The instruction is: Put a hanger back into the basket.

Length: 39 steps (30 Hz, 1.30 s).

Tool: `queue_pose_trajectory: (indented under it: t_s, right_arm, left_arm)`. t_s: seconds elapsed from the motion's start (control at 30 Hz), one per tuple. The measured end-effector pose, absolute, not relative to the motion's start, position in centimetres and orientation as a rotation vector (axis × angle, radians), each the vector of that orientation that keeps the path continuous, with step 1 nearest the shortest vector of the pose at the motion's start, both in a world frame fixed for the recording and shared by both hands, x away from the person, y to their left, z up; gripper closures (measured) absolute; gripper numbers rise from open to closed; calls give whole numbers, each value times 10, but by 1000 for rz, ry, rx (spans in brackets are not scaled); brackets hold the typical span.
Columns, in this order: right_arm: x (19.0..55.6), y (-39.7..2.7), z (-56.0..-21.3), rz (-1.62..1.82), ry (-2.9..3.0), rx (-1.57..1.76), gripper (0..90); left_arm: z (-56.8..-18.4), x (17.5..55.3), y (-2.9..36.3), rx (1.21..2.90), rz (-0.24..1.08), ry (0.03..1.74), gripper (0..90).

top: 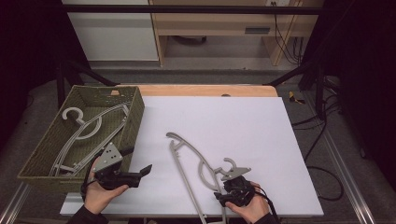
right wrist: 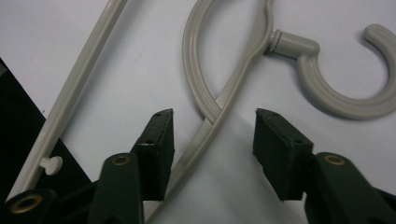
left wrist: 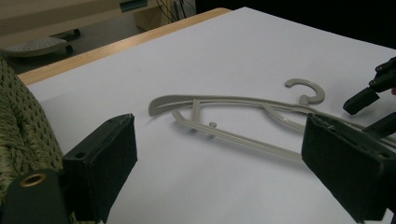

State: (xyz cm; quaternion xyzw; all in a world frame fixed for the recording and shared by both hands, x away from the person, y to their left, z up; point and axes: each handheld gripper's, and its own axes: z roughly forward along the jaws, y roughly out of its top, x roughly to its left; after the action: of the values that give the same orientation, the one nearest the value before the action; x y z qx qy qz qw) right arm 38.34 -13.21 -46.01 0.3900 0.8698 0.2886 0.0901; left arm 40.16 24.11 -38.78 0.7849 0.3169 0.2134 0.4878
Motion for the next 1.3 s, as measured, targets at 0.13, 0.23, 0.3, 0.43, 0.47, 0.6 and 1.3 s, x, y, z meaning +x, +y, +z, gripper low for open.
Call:
queue_pose_trajectory:
  t_s: [0.13,0.23,0.3,0.43,0.47,0.6,1.3]
  right_arm:
    - [383,-128,-464,835,2606,1150,585]
    - [384,-127,-464,815,2601,1106,612]
    - [383,-127,-464,801,2603,1105,664]
    - [383,-126,-462,793,2598,1161,680]
    - [383,-126,-462,806,2593,1191,686]
    - [386,-130,-461,813,2579,1228,709]
    - [392,-136,-462,765,2524,1254,743]
  left_arm:
    - [-387,401,241,1909,520,772,103]
    - [-387,402,242,1905,523,774,105]
    - [-387,402,241,1906,522,776,105]
    - [-388,402,241,1913,519,776,107]
    - [-389,402,241,1915,519,777,107]
    - [-390,403,240,1916,515,779,108]
    - [-391,402,238,1925,516,775,110]
